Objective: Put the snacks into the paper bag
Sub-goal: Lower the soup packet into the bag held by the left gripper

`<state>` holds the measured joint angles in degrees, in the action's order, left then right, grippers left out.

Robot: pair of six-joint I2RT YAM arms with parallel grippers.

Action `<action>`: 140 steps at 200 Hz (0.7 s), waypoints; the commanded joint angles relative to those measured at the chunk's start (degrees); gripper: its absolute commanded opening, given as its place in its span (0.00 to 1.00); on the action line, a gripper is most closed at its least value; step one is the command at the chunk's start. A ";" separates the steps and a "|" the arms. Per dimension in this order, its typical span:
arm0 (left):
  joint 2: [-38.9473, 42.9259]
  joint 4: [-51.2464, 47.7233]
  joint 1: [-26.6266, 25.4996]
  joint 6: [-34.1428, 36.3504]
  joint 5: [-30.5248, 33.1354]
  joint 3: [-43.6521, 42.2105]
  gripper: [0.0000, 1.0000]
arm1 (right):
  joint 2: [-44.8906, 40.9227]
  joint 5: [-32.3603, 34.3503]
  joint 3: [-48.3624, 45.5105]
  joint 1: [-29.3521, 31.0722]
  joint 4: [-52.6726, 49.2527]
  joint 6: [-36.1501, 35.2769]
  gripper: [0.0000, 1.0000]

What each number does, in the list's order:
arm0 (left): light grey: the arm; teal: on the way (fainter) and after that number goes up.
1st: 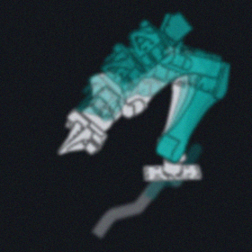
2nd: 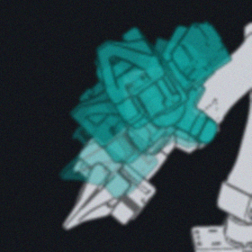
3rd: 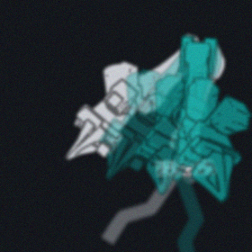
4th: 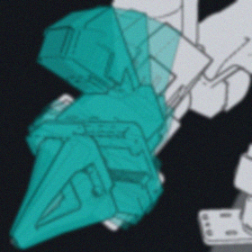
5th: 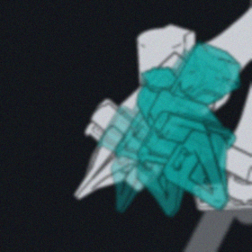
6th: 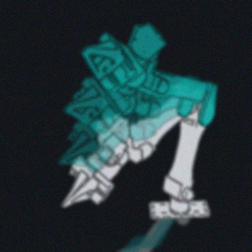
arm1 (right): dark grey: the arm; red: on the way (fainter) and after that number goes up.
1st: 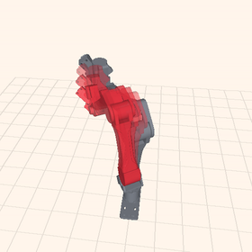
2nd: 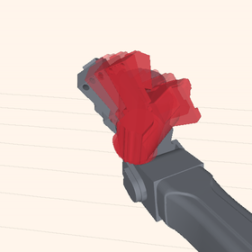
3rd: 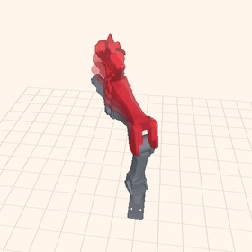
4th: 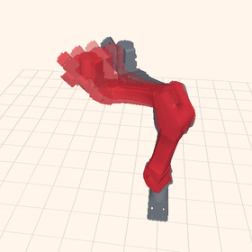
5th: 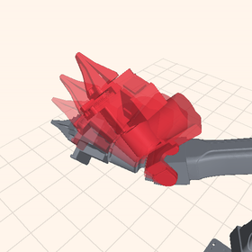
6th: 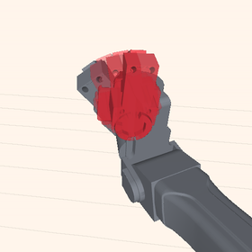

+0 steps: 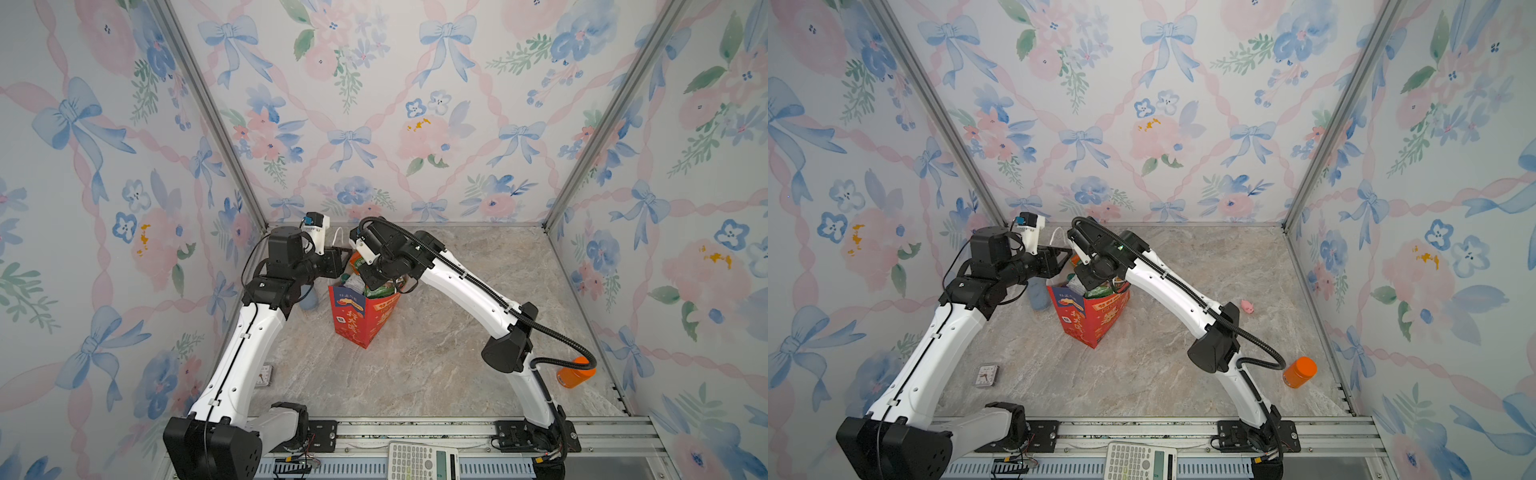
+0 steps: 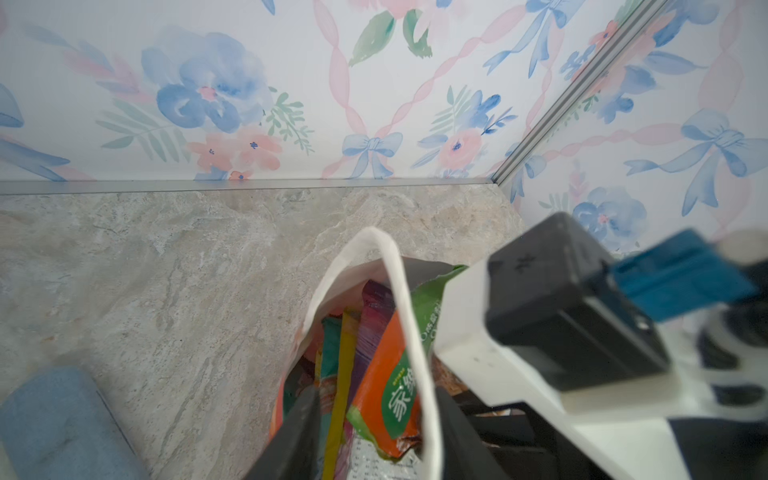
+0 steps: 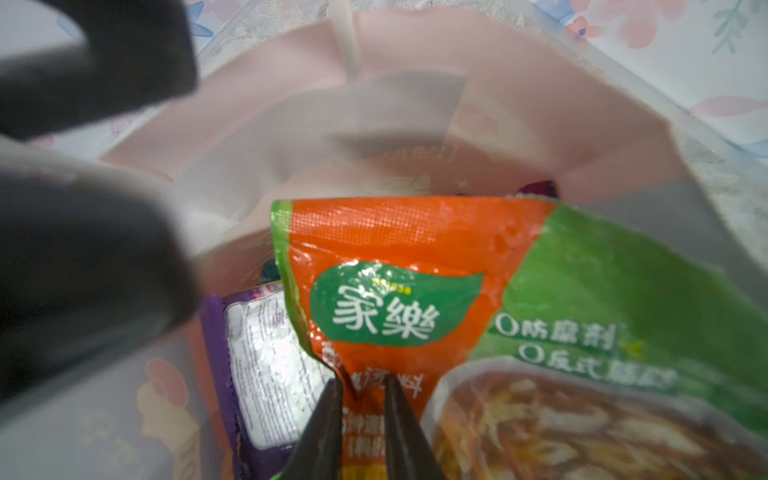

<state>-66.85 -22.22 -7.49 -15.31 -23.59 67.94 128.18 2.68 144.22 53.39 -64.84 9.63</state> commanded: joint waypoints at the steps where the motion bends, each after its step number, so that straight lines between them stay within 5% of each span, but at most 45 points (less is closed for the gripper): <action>1: 1.60 1.13 0.36 0.37 -1.32 1.48 0.55 | 1.20 -1.77 1.44 -1.09 -2.34 1.36 0.29; 70: 3.59 1.21 0.50 0.11 0.31 3.22 0.90 | -7.47 -8.60 -0.81 -2.76 8.86 5.18 0.67; 140: 5.04 1.25 0.46 -0.31 0.48 4.17 0.98 | -10.56 -9.43 -2.34 -3.35 15.58 5.31 0.84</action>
<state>-63.13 -20.71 -6.81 -15.51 -22.48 70.91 118.04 -5.65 141.58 50.65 -53.49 14.20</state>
